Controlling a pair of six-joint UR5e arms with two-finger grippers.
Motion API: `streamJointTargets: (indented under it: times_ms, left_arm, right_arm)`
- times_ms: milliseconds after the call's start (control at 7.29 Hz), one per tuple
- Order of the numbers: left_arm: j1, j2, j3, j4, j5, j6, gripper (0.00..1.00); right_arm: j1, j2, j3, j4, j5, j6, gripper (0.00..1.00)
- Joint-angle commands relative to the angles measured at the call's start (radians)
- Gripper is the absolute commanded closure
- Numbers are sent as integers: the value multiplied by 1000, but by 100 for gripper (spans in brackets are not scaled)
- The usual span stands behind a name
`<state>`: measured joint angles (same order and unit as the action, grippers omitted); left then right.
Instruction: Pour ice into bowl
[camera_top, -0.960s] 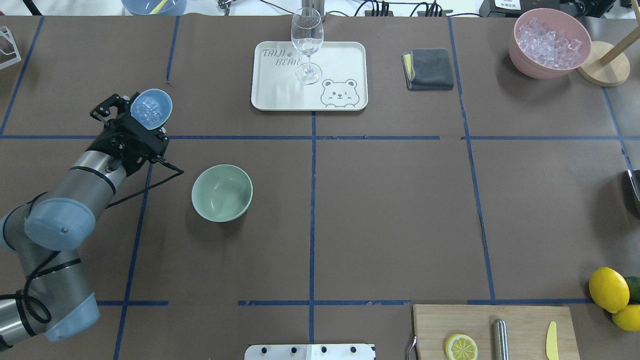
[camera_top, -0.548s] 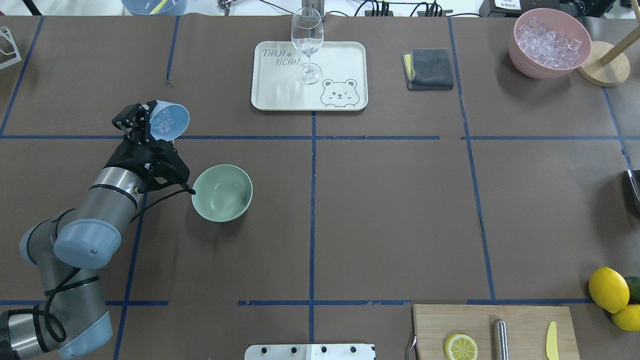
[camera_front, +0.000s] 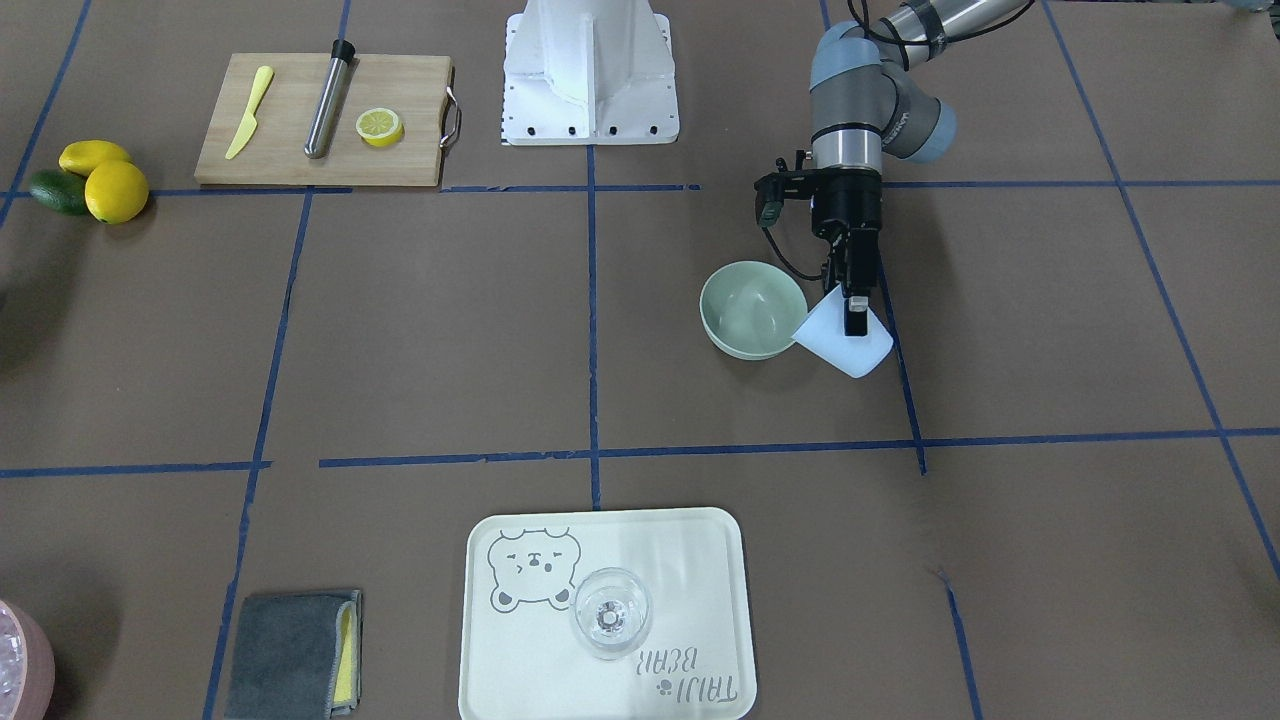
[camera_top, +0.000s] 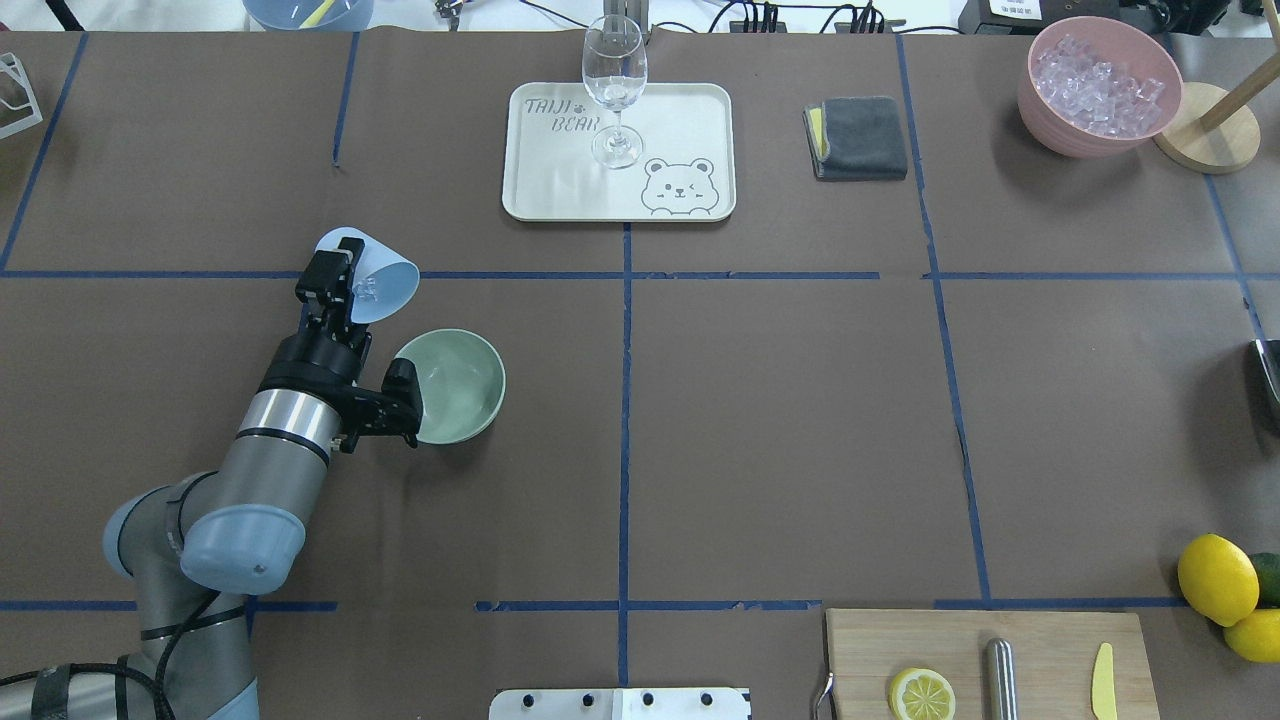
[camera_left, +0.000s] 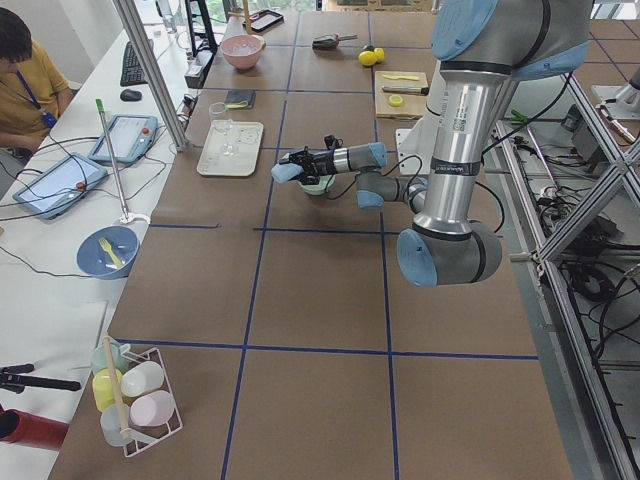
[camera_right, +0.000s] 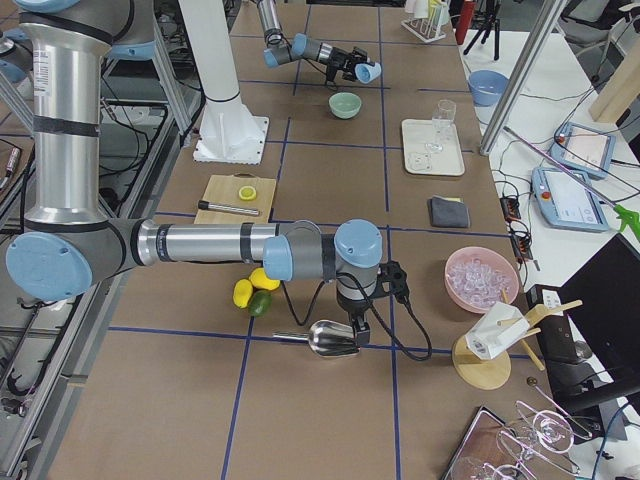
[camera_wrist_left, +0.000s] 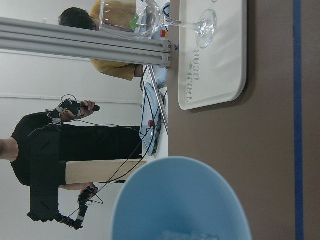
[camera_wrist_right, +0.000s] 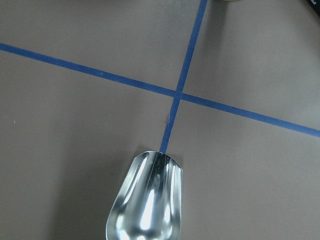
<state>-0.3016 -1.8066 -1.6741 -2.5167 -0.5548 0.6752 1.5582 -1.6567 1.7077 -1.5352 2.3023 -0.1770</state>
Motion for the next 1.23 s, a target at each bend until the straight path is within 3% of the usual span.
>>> streamJointTargets:
  times_ms: [0,685,1097]
  left_arm:
    - [48,-13,7,1,70,159,100]
    - [67,-14,8,-1,133,541,100]
    - [71,-11,7,1,164,651,100]
  right_arm:
    - [6,-3,-5,0,2,1,0]
    - [19,-15,-6,0,2,2,0]
    - [26,-15,-6,0,2,2,0]
